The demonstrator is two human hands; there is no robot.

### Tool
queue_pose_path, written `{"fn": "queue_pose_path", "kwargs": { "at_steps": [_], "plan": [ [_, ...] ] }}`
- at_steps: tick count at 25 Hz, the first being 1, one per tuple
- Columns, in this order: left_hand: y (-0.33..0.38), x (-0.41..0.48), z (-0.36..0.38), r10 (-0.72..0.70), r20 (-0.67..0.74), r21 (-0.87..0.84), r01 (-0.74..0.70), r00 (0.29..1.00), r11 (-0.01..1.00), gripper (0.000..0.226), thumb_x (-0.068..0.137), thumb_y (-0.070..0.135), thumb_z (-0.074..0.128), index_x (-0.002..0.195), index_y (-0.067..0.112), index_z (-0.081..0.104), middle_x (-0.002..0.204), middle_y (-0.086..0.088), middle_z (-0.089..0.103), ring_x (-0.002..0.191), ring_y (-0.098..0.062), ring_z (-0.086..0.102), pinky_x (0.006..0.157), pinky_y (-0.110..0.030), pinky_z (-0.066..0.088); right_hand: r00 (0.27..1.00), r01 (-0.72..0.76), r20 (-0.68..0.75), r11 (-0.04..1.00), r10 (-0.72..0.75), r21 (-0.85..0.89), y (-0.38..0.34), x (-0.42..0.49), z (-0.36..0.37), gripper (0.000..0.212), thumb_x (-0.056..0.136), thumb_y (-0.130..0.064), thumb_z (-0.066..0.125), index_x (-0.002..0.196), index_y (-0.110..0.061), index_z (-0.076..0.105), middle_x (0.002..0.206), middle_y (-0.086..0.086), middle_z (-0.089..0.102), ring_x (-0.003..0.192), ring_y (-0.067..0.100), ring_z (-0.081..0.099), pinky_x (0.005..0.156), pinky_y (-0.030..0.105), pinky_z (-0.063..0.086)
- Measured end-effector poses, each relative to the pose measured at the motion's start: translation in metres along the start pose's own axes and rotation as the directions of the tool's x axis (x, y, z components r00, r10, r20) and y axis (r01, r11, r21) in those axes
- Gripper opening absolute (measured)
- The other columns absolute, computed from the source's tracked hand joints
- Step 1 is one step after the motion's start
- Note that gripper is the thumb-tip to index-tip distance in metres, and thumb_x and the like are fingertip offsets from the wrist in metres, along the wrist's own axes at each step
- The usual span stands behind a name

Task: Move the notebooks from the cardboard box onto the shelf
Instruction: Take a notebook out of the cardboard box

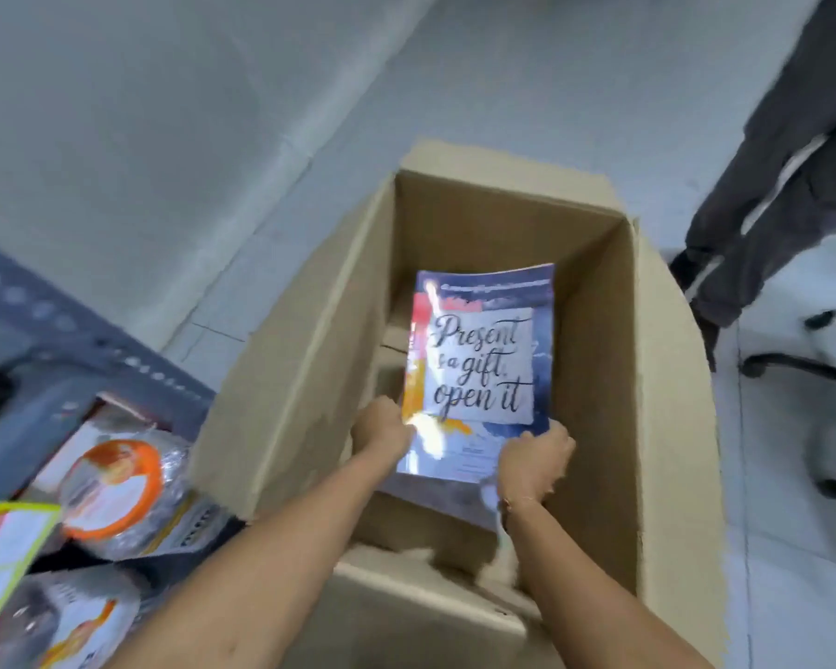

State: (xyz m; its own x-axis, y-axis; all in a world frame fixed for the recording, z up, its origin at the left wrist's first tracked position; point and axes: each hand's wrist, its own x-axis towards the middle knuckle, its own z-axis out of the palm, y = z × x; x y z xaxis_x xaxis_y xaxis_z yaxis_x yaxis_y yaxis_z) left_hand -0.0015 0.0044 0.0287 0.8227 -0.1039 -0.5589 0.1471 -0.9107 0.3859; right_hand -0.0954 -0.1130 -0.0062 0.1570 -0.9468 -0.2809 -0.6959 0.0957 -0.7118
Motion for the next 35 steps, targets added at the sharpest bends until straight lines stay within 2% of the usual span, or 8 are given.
{"fn": "queue_pose_path", "kwargs": {
  "at_steps": [4,10,12,20,25,29,32,35],
  "plan": [
    [-0.002,-0.094,-0.124,0.239,-0.514,-0.199,-0.385,0.824,0.901,0.018,0.082,0.012,0.065,0.101,0.011,0.063,0.101,-0.009,0.069,0.096,-0.027,0.063,0.082,-0.034,0.048,0.909,0.412,-0.108,0.837,-0.401,0.36,-0.095,-0.069,-0.047,0.048,0.076,-0.014,0.049,0.114,0.015,0.053,0.115,0.037,0.051,0.113,0.044,0.046,0.092,0.038,0.031],
    [-0.099,-0.292,-0.315,0.258,-0.966,0.232,-0.399,0.011,0.887,0.038,0.072,0.016,0.065,0.109,0.024,0.069,0.089,0.002,0.074,0.084,-0.008,0.057,0.069,-0.016,0.039,0.376,0.681,-0.079,0.218,-0.923,0.699,-0.267,-0.238,-0.113,0.039,0.077,-0.047,0.05,0.092,-0.014,0.063,0.088,0.03,0.059,0.076,0.036,0.056,0.06,0.032,0.042],
    [-0.127,-0.358,-0.361,0.188,-0.978,0.208,-0.311,-0.093,0.928,0.039,0.071,0.023,0.064,0.108,0.032,0.067,0.079,0.008,0.072,0.082,-0.004,0.056,0.059,-0.018,0.041,0.291,0.585,-0.205,0.004,-0.934,0.811,-0.316,-0.309,-0.131,0.045,0.082,-0.033,0.056,0.111,0.0,0.064,0.091,0.021,0.057,0.082,0.026,0.053,0.069,0.028,0.039],
    [-0.184,-0.405,-0.511,-0.343,-0.879,-0.375,-0.036,0.332,0.926,0.013,0.085,0.005,0.065,0.078,-0.006,0.064,0.061,-0.01,0.048,0.056,-0.021,0.044,0.06,-0.024,0.038,-0.185,0.658,0.167,0.004,-0.968,0.753,-0.468,-0.467,-0.143,0.01,0.08,-0.002,0.059,0.072,0.004,0.061,0.067,0.022,0.048,0.066,0.025,0.045,0.052,0.029,0.028],
    [-0.188,-0.394,-0.522,-0.428,-0.726,-0.275,0.344,0.538,0.898,0.012,0.083,0.01,0.068,0.078,0.003,0.059,0.055,-0.012,0.043,0.048,-0.021,0.035,0.046,-0.024,0.028,-0.306,0.894,0.437,-0.098,-0.845,0.437,-0.469,-0.477,-0.114,0.025,0.083,0.002,0.053,0.107,0.007,0.057,0.112,0.024,0.064,0.105,0.038,0.059,0.077,0.034,0.046],
    [-0.155,-0.386,-0.519,-0.228,-0.925,-0.07,0.453,0.304,0.889,0.04,0.083,0.021,0.069,0.114,-0.004,0.063,0.116,-0.025,0.063,0.097,-0.035,0.058,0.083,-0.036,0.048,-0.269,0.778,0.092,-0.16,-0.959,0.608,-0.451,-0.454,-0.115,0.029,0.086,-0.011,0.06,0.111,0.002,0.058,0.118,0.023,0.055,0.104,0.039,0.058,0.092,0.038,0.046],
    [-0.093,-0.323,-0.449,0.279,-0.957,0.281,-0.014,-0.082,0.96,0.03,0.084,0.018,0.063,0.111,0.007,0.069,0.11,-0.02,0.063,0.098,-0.032,0.061,0.089,-0.031,0.042,0.175,0.566,-0.502,-0.331,-0.847,0.755,-0.388,-0.374,-0.09,0.028,0.088,-0.011,0.057,0.113,0.002,0.057,0.109,0.024,0.054,0.093,0.035,0.058,0.086,0.03,0.051],
    [-0.033,-0.213,-0.321,0.435,-0.845,0.291,-0.415,0.311,0.862,0.02,0.08,0.007,0.059,0.093,0.009,0.074,0.092,-0.015,0.067,0.082,-0.03,0.065,0.076,-0.032,0.049,0.5,0.671,-0.353,0.095,-0.791,0.735,-0.277,-0.245,-0.011,0.033,0.089,-0.011,0.053,0.119,0.001,0.049,0.118,0.02,0.046,0.104,0.041,0.05,0.093,0.034,0.044]
  ]
}}
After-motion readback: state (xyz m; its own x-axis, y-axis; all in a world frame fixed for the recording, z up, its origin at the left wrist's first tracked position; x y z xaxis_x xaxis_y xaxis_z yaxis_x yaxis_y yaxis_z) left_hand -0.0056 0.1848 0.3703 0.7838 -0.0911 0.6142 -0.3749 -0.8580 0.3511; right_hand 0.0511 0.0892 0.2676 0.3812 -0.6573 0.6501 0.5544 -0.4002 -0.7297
